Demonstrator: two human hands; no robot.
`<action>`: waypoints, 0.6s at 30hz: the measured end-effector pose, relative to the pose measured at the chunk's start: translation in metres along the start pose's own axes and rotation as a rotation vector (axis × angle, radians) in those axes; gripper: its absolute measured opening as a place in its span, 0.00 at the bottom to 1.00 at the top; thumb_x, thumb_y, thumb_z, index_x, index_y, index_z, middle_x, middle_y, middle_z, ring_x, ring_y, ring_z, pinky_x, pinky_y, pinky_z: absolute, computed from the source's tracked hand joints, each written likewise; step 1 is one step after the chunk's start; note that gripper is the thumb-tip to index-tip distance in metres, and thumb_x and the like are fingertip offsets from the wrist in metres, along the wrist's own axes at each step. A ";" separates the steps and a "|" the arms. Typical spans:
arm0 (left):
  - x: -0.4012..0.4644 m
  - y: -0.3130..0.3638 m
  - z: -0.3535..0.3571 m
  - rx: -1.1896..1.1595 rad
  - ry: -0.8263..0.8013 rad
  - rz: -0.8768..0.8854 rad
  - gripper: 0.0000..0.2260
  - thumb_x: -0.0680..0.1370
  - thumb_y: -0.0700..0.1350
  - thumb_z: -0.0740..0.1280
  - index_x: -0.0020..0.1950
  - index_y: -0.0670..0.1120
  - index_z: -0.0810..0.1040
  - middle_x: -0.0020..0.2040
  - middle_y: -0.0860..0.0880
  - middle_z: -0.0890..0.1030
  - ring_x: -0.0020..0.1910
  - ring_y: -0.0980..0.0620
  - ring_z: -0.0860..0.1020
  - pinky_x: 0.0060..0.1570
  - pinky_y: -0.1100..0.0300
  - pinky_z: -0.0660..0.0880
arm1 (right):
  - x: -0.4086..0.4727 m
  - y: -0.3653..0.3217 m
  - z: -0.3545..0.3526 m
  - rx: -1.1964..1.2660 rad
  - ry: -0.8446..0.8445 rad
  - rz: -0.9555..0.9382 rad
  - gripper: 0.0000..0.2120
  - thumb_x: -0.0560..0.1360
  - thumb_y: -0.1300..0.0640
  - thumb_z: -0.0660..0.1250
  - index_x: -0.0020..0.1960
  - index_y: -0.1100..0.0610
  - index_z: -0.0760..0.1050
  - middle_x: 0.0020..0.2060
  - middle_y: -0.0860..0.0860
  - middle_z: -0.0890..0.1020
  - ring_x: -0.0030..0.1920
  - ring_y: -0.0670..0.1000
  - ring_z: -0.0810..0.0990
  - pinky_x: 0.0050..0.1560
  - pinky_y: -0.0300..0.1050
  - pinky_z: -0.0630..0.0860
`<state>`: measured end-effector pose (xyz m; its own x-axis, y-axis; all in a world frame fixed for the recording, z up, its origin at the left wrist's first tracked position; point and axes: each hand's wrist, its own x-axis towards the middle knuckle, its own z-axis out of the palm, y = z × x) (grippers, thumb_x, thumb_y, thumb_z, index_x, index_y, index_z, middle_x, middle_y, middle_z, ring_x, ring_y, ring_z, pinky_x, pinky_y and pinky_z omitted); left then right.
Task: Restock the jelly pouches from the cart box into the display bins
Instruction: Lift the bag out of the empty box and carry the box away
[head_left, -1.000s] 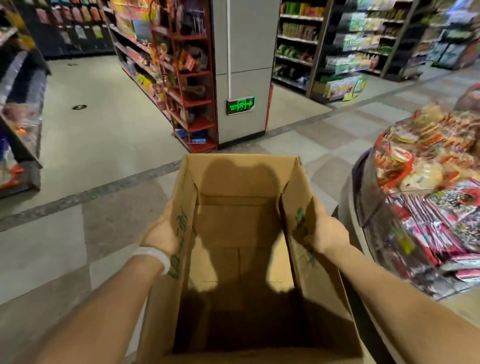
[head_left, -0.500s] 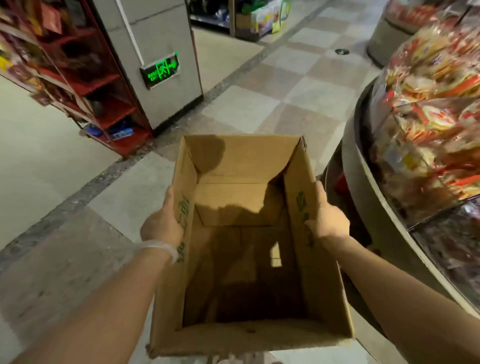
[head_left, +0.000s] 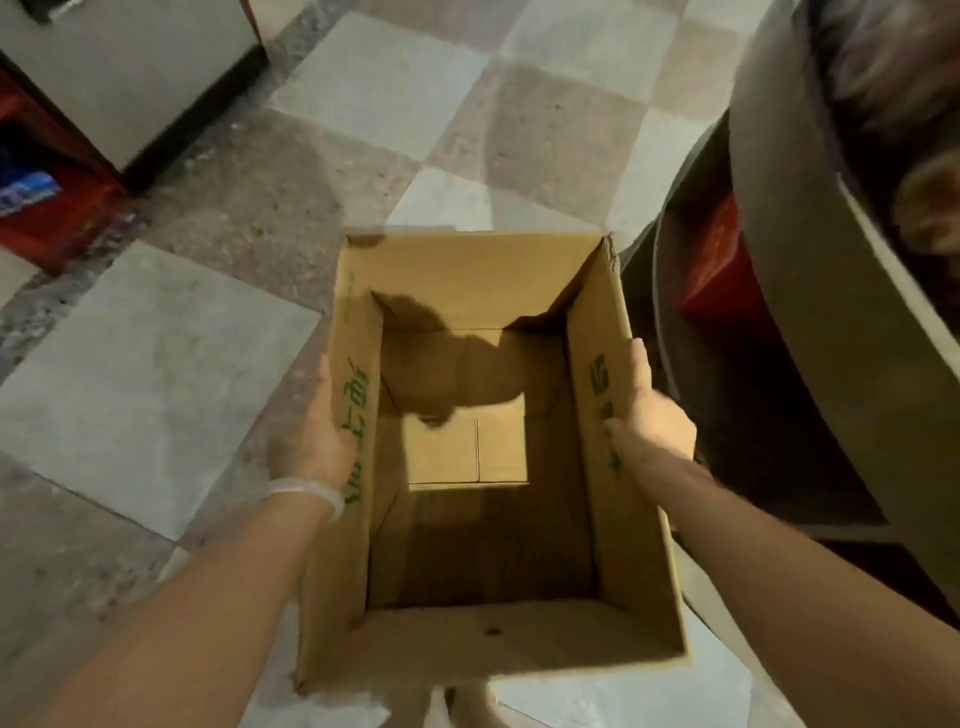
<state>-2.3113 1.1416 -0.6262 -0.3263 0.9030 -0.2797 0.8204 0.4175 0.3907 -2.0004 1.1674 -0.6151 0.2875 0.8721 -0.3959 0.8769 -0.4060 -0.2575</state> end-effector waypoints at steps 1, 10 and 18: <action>0.016 -0.005 0.025 -0.030 0.000 0.024 0.35 0.78 0.41 0.62 0.77 0.59 0.45 0.57 0.45 0.78 0.42 0.47 0.76 0.35 0.57 0.74 | 0.017 0.006 0.021 -0.013 0.008 0.010 0.46 0.76 0.58 0.64 0.74 0.43 0.30 0.44 0.52 0.73 0.38 0.52 0.74 0.39 0.46 0.73; 0.132 -0.048 0.227 -0.065 -0.106 0.038 0.38 0.79 0.39 0.60 0.75 0.63 0.38 0.55 0.45 0.78 0.45 0.46 0.79 0.41 0.51 0.79 | 0.155 0.068 0.213 -0.033 0.069 0.095 0.47 0.75 0.59 0.67 0.76 0.45 0.33 0.50 0.55 0.77 0.38 0.50 0.73 0.31 0.42 0.70; 0.170 -0.057 0.297 0.069 -0.120 0.061 0.38 0.80 0.42 0.59 0.73 0.63 0.33 0.50 0.39 0.78 0.45 0.40 0.79 0.47 0.43 0.77 | 0.197 0.095 0.274 -0.062 0.064 0.174 0.45 0.77 0.59 0.64 0.76 0.47 0.33 0.54 0.57 0.78 0.37 0.49 0.72 0.38 0.43 0.72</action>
<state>-2.2746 1.2412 -0.9567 -0.2195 0.9063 -0.3612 0.8688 0.3500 0.3503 -1.9660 1.2257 -0.9595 0.4594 0.8065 -0.3722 0.8332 -0.5365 -0.1341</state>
